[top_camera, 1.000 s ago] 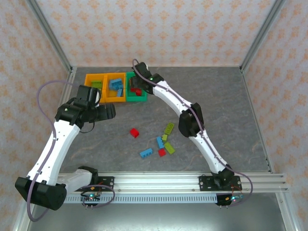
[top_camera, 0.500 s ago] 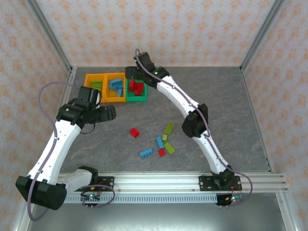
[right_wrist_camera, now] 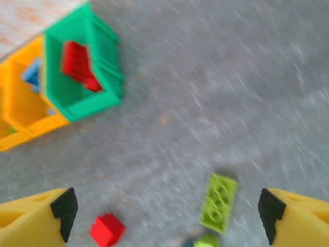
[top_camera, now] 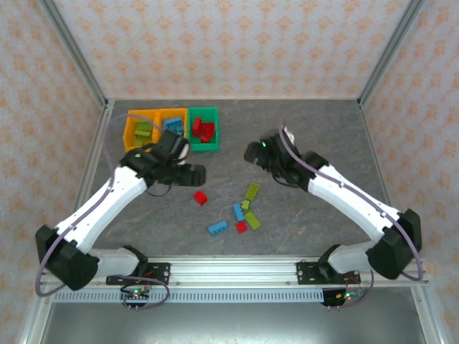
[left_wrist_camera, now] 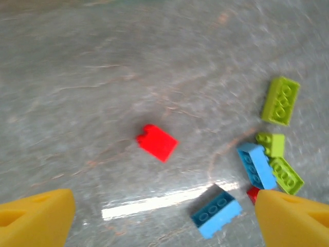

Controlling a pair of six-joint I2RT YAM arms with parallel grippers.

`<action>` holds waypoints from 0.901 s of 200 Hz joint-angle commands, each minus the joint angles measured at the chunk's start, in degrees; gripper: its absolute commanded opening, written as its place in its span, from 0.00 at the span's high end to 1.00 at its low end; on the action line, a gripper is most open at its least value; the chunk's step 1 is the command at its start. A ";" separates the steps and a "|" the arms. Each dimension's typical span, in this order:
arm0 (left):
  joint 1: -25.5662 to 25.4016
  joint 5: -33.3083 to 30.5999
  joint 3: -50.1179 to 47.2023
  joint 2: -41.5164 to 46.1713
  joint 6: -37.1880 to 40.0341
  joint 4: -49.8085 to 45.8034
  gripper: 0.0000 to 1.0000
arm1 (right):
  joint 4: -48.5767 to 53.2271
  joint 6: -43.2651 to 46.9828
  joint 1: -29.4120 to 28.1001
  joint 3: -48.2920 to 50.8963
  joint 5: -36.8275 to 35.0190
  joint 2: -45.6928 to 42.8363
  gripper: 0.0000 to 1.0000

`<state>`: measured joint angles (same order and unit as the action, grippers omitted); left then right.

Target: Sort the legos into containers by color

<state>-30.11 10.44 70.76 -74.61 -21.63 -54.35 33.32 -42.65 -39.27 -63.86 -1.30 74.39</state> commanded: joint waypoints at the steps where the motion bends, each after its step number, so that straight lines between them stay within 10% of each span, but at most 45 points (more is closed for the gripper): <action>1: -7.72 -1.91 5.17 -5.71 -0.57 3.16 0.08 | 1.49 -15.32 0.07 10.43 -1.58 -9.17 0.08; 74: -20.45 -0.93 22.82 -34.18 3.42 5.70 0.07 | 20.93 -31.09 0.07 22.56 -12.75 -32.99 0.08; 180: -20.34 -6.62 32.50 -53.01 3.01 3.81 0.54 | 20.17 -24.78 0.07 15.88 -5.47 -27.98 0.09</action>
<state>-50.87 5.80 101.12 -127.02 -18.96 -49.36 53.30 -71.35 -39.27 -43.75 -9.72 43.64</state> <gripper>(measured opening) 0.503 0.912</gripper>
